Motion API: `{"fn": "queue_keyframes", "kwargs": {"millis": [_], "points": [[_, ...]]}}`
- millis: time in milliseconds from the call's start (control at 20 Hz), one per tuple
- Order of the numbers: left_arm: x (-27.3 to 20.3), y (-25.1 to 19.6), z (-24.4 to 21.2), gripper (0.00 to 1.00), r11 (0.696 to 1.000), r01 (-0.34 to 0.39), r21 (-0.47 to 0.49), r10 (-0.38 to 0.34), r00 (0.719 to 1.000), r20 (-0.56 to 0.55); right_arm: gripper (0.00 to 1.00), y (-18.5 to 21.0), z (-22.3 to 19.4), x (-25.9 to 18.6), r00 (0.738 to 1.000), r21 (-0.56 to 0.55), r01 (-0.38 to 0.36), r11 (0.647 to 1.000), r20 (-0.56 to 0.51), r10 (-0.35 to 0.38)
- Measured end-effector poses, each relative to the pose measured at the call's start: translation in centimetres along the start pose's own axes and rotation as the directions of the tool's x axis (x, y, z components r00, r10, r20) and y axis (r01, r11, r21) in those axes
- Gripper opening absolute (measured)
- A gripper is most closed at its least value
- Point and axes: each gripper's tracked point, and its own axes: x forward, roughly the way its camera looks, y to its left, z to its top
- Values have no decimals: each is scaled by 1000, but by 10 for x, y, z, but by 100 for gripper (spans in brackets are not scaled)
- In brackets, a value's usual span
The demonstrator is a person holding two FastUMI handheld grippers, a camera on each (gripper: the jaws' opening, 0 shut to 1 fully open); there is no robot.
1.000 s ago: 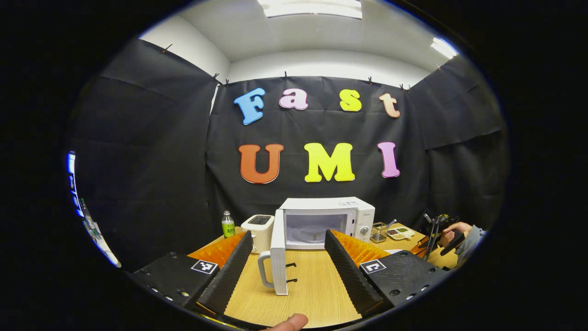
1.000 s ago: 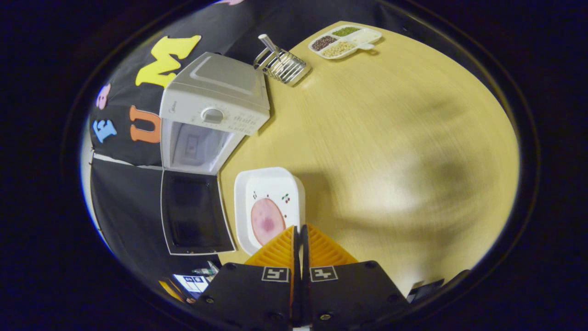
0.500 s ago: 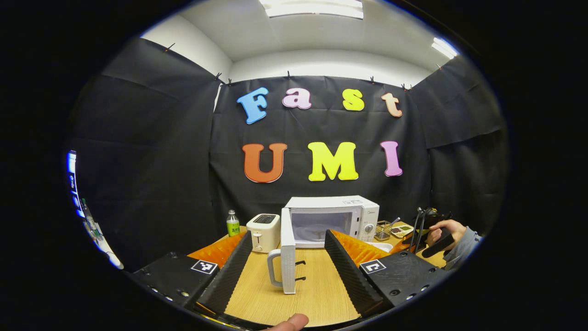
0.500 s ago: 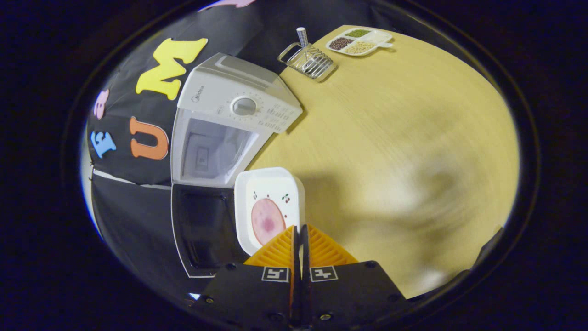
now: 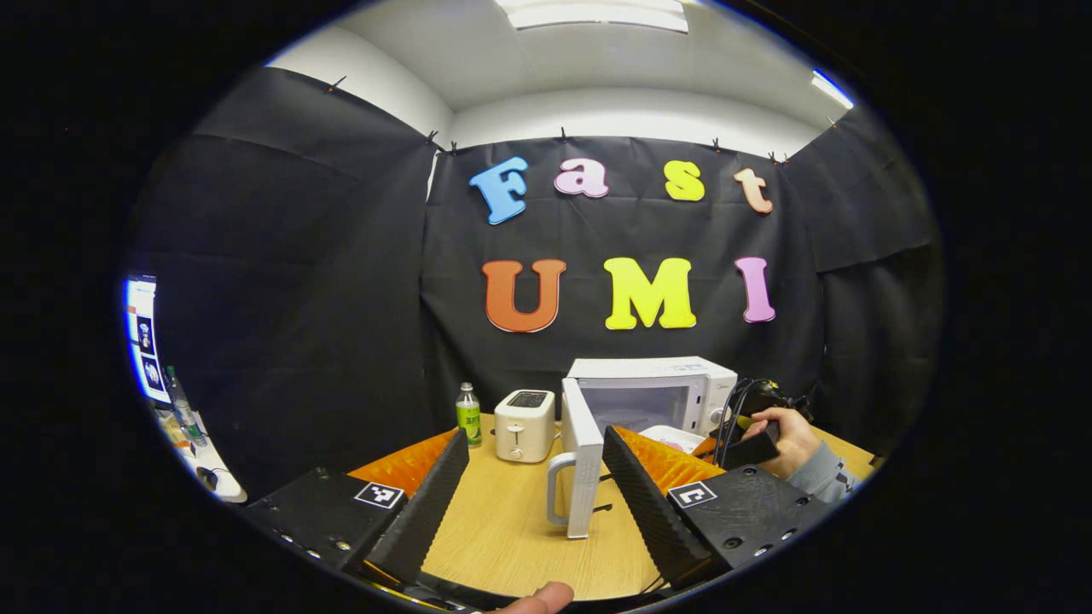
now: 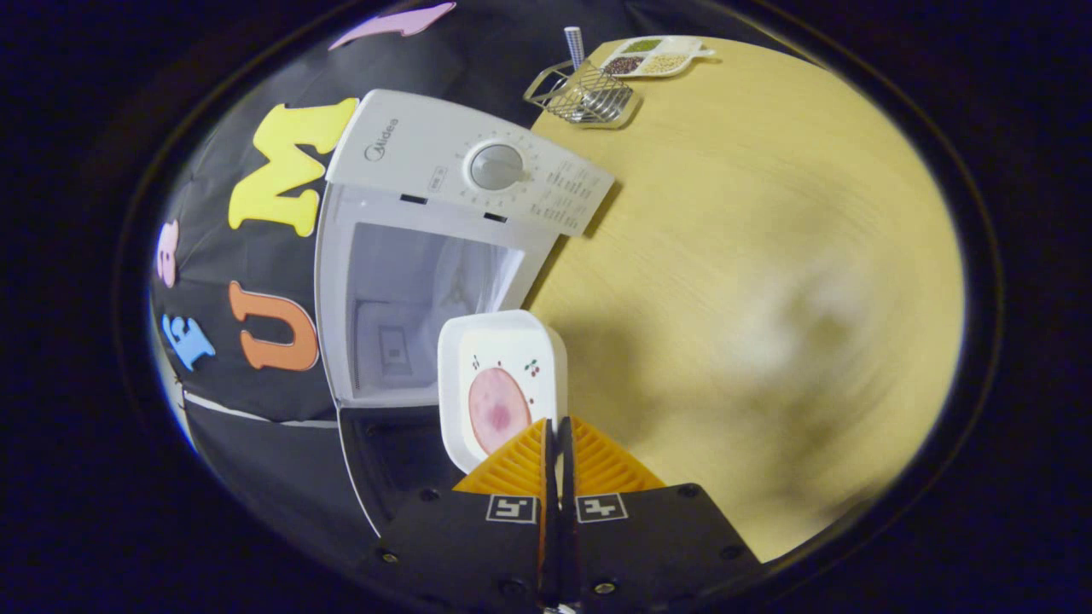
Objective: Open the microwave oven with the left hand, put the food in, and close the microwave oven.
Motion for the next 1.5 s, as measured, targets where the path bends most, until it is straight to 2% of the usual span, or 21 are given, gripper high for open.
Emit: {"fn": "queue_keyframes", "kwargs": {"millis": [100, 250, 400, 500, 600, 750, 950, 1050, 1300, 1500], "points": [[1, 10, -1, 96, 1000, -20, 6, 20, 1000, -9, 4, 17, 2, 16, 998, 45, -12, 999, 56, 9], [9, 18, -4, 96, 999, -31, 16, 32, 999, -22, 4, 42, 7, 40, 987, 52, -20, 998, 159, 12], [23, 20, -9, 96, 1000, -19, 16, 20, 999, -31, 4, 61, 12, 70, 978, 51, -32, 998, 206, 21], [33, 21, -19, 96, 1000, -19, 19, 20, 999, -47, 4, 75, 18, 90, 971, 51, -73, 996, 229, 60], [41, 23, -28, 96, 1000, -20, 20, 21, 997, -70, 5, 81, 28, 107, 959, 53, -98, 994, 271, 80], [55, 27, -37, 97, 1000, -16, -7, 15, 996, -93, 5, 79, 47, 129, 934, 71, -93, 993, 352, 62], [64, 28, -39, 96, 1000, -4, -24, 2, 996, -85, 5, 85, 60, 155, 927, 54, -110, 992, 365, 83], [68, 28, -41, 96, 1000, -1, -16, 0, 996, -87, 5, 85, 66, 163, 923, 67, -104, 992, 377, 71], [77, 29, -53, 96, 1000, -5, -14, 3, 994, -111, 9, 92, 82, 162, 895, 27, -101, 995, 438, 79], [80, 29, -59, 96, 1000, -2, -31, -2, 992, -126, 13, 95, 80, 161, 893, -9, -104, 995, 440, 97]]}}
